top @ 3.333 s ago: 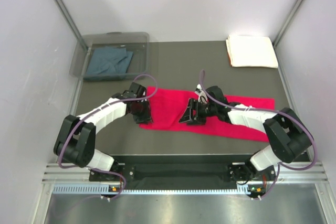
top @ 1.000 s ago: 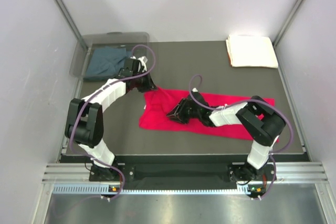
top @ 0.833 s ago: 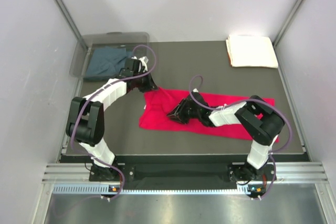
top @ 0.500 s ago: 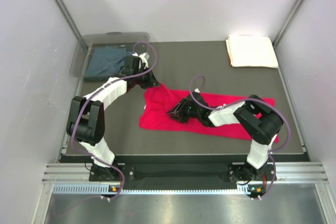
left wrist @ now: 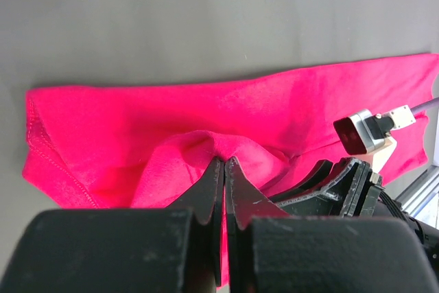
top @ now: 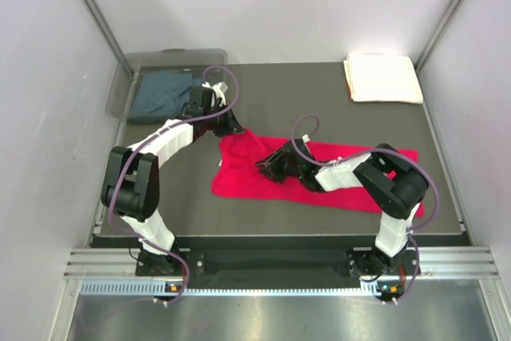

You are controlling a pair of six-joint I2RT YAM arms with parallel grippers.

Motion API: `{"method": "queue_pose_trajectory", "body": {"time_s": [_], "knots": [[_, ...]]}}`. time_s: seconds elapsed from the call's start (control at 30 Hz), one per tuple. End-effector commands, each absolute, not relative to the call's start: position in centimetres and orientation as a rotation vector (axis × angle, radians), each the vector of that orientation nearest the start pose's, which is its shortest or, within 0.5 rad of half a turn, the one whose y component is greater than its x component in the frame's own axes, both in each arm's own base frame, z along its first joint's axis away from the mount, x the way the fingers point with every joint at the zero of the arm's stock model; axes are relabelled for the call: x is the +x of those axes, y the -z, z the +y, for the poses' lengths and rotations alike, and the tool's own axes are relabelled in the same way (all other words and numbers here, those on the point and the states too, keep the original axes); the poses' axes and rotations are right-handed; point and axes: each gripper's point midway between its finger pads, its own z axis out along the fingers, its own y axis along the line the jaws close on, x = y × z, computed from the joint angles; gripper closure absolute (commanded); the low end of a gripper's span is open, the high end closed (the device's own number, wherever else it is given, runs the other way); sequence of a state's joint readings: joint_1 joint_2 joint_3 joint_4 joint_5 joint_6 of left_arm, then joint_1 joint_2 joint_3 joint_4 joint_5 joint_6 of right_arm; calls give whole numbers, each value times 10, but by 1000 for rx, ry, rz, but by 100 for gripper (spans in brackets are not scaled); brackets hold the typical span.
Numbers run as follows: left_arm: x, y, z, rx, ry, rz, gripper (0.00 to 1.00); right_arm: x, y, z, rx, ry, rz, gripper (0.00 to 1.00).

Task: Fold and stack the t-shirts
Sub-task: Fold the tshirt

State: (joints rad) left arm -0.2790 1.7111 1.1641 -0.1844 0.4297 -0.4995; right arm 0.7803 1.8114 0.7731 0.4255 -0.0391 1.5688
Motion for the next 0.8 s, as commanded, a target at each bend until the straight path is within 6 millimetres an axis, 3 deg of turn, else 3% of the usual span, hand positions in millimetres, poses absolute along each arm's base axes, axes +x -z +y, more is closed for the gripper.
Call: {"method": "queue_pose_trajectory", "body": {"time_s": [0.0, 0.13, 0.4, 0.7, 0.77], "knots": [[407, -140, -212, -6, 908, 2309, 100, 300, -49, 361, 1010, -1157, 2325, 64], [408, -139, -212, -10, 911, 2305, 100, 301, -45, 358, 1042, -1087, 2331, 60], [405, -136, -213, -24, 927, 2312, 100, 306, -39, 364, 1074, -1012, 2346, 62], [399, -133, -211, -21, 921, 2321, 100, 309, -41, 366, 1047, -984, 2360, 74], [397, -131, -210, -26, 919, 2329, 100, 307, -45, 367, 1015, -985, 2376, 84]]}}
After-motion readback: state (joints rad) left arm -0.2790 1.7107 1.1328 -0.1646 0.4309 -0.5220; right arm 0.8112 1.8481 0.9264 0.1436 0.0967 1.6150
